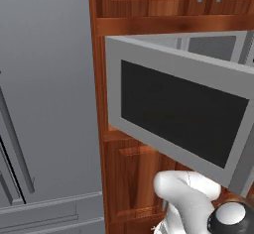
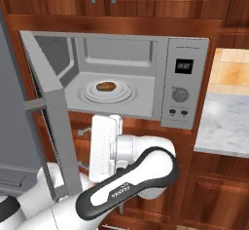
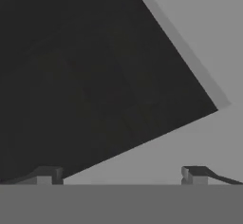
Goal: Retrieve the reheated potato from the microwave, then place the potato, cheese, and condiment on the cutting board.
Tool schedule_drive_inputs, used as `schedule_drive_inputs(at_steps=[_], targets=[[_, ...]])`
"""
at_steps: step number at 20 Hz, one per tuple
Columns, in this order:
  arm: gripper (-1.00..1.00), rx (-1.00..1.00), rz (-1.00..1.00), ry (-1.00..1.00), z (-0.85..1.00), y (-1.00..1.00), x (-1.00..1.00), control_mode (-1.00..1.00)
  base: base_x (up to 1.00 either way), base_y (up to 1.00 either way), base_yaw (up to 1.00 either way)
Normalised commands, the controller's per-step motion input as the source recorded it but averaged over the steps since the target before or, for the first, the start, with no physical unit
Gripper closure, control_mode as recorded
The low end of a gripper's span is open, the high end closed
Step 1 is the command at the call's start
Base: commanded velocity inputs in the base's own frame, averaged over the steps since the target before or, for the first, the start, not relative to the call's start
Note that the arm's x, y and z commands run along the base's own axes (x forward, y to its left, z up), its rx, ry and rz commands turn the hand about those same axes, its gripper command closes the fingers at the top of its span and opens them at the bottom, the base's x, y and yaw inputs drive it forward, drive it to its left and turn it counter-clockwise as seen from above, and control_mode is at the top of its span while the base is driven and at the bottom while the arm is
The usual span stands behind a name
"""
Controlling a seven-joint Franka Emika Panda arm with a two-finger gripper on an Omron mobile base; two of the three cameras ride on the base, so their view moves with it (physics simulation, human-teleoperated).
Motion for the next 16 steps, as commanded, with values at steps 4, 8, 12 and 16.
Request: schedule_drive_inputs(at_steps=[4,8,12,16], targets=[[-1.00,0.03,0.00,0.00,0.00,0.55,-0.45,-1.00,0.00,0.00,0.00],[-1.00,0.05,0.00,-0.01,-0.01,0.56,-0.42,-1.00,0.00,0.00,0.00],[-1.00,0.03,0.00,0.00,-0.02,0.60,-0.40,-1.00,0.00,0.00,0.00],[-1.00,0.02,0.00,-0.01,-0.03,0.65,-0.40,-1.00,0.00,0.00,0.00]])
